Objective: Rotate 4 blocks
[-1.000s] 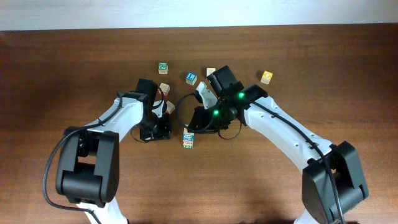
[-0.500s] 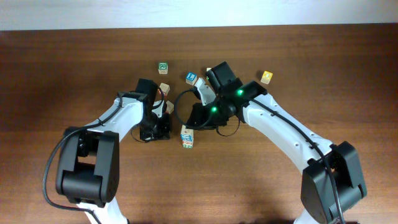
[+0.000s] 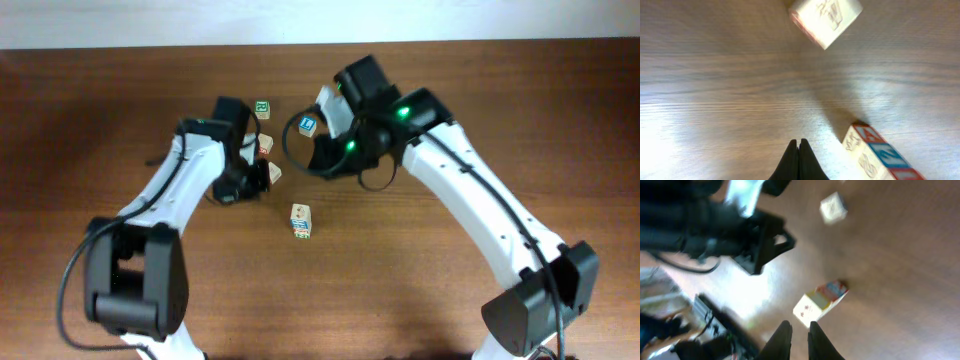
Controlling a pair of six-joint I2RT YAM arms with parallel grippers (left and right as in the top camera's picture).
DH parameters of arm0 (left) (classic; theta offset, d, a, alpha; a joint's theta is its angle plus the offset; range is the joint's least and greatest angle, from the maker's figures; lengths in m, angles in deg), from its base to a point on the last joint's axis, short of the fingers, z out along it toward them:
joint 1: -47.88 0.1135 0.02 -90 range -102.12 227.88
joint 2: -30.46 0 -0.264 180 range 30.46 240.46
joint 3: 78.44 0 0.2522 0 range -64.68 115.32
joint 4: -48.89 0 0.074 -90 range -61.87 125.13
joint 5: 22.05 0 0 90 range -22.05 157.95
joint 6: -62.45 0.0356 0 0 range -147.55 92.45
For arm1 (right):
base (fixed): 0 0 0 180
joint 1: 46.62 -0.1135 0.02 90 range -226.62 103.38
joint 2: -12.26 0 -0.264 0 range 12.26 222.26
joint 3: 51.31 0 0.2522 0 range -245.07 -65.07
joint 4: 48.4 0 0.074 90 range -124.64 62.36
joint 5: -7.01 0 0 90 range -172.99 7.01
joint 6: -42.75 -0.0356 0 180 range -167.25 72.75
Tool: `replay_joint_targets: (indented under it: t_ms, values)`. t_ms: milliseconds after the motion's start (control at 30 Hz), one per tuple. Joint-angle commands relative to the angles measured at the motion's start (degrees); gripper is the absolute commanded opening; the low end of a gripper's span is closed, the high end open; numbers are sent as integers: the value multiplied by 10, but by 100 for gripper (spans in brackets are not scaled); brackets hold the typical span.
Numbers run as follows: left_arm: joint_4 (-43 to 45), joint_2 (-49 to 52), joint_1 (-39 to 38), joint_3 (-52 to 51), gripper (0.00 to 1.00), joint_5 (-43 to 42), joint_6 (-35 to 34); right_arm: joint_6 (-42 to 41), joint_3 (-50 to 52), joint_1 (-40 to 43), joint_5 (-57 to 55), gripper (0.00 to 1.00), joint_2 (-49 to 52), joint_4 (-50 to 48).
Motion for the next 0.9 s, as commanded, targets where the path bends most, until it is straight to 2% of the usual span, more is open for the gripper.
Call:
replay_joint_targets:
  t_ms: [0, 100, 200, 233, 267, 300, 333, 367, 400, 500, 533, 600, 867]
  values:
    - [-26, -86, 2, 91, 0, 99, 11, 21, -93, 18, -85, 15, -3, 55]
    - [-37, -140, 2, 143, 0, 134, 11, 23, -176, 28, -143, 15, -6, 122]
    - [-38, -212, 2, 166, 0, 170, 11, 22, -259, 28, -215, 25, -20, 186]
    - [-38, -243, 2, 166, 7, 187, 11, 22, -295, 28, -248, 31, -30, 214]
    - [-38, -263, 2, 166, 19, 195, 11, 22, -319, 28, -271, 34, -40, 232]
    - [-41, -289, 2, 166, 51, 199, 11, 20, -348, 28, -299, 41, -55, 254]
    - [-43, -297, 2, 166, 66, 198, 11, 20, -357, 28, -309, 43, -61, 262]
    - [-53, -315, 2, 166, 91, 197, 11, 20, -377, 28, -329, 50, -80, 280]
    - [-65, -328, 2, 166, 99, 197, 11, 17, -388, 28, -344, 57, -94, 290]
    - [-71, -349, 2, 166, 99, 197, 11, -11, -395, 28, -399, 70, -144, 318]
    - [-71, -354, 2, 166, 99, 197, 11, -12, -394, 28, -413, 88, -168, 320]
    - [-71, -357, 2, 166, 99, 197, 11, -12, -395, 28, -419, 98, -206, 320]
    - [-75, -356, 2, 166, 99, 197, 11, -12, -395, 28, -427, 98, -301, 320]
